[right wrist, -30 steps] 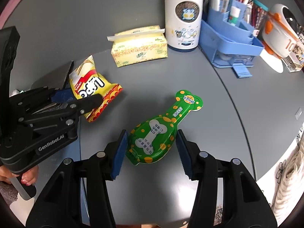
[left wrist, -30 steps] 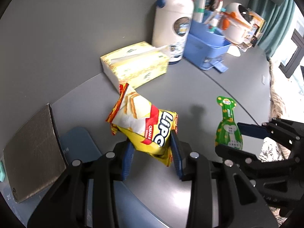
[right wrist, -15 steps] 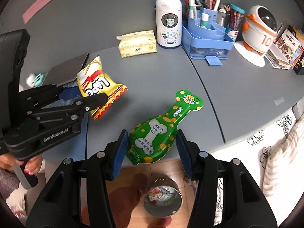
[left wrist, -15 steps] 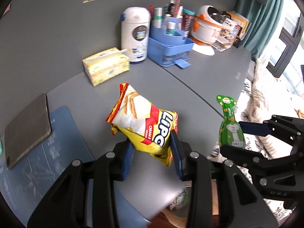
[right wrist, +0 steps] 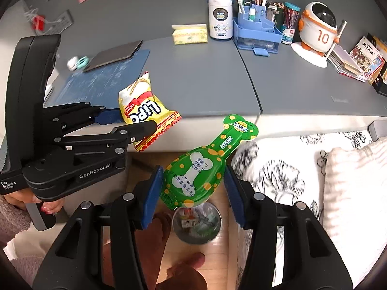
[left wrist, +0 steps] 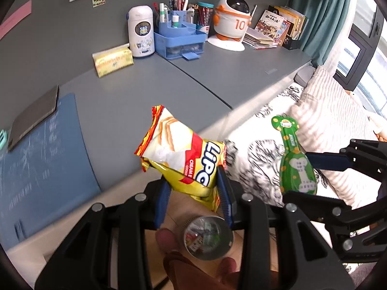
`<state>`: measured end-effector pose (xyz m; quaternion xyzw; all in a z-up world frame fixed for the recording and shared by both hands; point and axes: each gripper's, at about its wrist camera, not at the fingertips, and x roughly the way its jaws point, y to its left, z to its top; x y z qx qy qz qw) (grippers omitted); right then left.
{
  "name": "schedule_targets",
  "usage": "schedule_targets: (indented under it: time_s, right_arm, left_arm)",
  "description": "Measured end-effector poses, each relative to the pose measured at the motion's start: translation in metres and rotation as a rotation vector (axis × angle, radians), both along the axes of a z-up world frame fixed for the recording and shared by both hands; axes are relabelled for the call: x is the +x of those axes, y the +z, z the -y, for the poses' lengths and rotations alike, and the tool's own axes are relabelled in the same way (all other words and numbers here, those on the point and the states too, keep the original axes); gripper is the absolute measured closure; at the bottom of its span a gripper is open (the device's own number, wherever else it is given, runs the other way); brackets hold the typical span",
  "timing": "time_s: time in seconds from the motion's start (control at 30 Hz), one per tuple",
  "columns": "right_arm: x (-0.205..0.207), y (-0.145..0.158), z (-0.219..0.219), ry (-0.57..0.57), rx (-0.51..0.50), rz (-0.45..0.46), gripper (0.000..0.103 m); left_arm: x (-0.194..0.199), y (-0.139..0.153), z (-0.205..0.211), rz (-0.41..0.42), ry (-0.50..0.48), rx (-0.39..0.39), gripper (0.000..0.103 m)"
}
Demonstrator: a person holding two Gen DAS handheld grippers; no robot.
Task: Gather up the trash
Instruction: 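Carry the snack bag and green packet down over the grey bin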
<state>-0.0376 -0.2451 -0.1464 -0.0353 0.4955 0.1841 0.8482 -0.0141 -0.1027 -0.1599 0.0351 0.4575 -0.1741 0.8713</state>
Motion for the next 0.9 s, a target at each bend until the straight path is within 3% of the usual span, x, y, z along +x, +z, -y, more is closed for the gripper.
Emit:
schedule_targets:
  time_s: [0.23,0.5,0.9]
  right_arm:
    - [-0.057,-0.008,0.018,0.035,0.009,-0.020,0.054]
    - [-0.104,-0.013,0.014,0.021,0.010,-0.054,0.054]
    - [-0.138,-0.076,0.015,-0.090,-0.015,-0.144,0.054]
  left_arm:
    - [-0.063,-0.006,0.022,-0.028,0.039,-0.001,0.066]
    - [-0.105,-0.020,0.030,-0.073,0.000,0.018,0.066]
    - [-0.130,-0.090,0.032,-0.191,-0.056,0.048,0.066]
